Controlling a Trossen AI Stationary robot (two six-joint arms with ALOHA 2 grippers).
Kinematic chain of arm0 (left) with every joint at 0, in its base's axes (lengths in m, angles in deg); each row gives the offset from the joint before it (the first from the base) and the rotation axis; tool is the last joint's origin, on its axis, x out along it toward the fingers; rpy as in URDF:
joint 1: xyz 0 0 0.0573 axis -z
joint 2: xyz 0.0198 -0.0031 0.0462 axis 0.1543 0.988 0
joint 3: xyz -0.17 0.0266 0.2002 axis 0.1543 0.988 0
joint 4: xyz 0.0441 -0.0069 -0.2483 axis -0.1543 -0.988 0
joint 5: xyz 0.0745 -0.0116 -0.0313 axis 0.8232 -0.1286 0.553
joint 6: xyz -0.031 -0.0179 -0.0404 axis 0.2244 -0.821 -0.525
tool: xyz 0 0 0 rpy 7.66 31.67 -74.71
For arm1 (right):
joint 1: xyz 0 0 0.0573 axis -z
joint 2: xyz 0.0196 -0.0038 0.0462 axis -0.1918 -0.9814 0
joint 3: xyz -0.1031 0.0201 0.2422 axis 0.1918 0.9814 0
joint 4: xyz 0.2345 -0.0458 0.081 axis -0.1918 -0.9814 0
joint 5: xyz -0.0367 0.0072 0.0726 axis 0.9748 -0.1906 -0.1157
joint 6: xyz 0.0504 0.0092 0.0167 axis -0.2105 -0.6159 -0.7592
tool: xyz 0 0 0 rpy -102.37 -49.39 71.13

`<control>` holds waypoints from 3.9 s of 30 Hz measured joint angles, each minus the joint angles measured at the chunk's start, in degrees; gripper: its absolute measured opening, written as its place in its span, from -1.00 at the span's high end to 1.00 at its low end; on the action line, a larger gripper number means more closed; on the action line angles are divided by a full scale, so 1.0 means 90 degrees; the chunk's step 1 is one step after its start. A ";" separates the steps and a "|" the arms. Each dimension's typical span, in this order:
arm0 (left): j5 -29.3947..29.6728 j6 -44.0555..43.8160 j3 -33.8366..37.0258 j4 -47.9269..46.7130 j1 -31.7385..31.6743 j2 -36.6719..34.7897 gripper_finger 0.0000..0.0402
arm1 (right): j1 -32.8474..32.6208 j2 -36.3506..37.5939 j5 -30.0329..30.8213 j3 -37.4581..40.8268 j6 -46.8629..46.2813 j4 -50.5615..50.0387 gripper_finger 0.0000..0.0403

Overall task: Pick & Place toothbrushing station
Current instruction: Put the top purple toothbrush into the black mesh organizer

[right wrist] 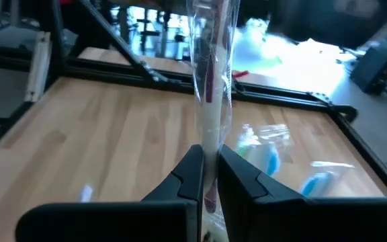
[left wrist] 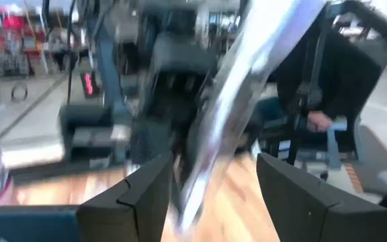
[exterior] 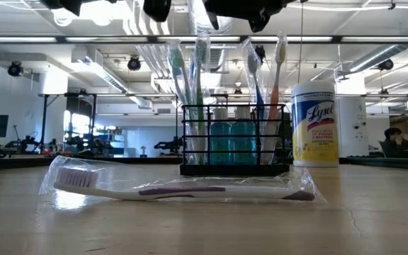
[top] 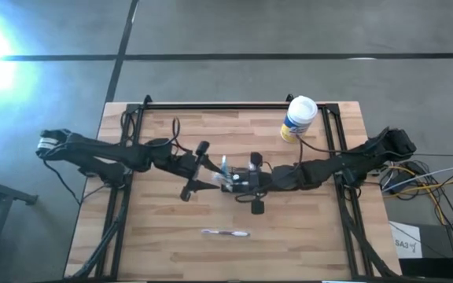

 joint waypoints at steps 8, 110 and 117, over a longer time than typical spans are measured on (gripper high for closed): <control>0.0061 -0.0079 -0.0429 0.0080 0.0075 0.0253 -0.08 | 0.0000 -0.0005 0.0572 0.0033 -0.0069 -0.0018 0.89; -0.0540 0.1664 -0.1321 -0.1059 -0.0269 0.0467 0.87 | -0.1270 0.2029 0.1949 0.1904 0.0542 0.1704 0.96; -0.1030 0.1406 -0.1805 -0.1108 -0.0269 0.0932 0.87 | -0.0833 0.1932 0.1468 0.0687 0.0293 -0.0108 0.70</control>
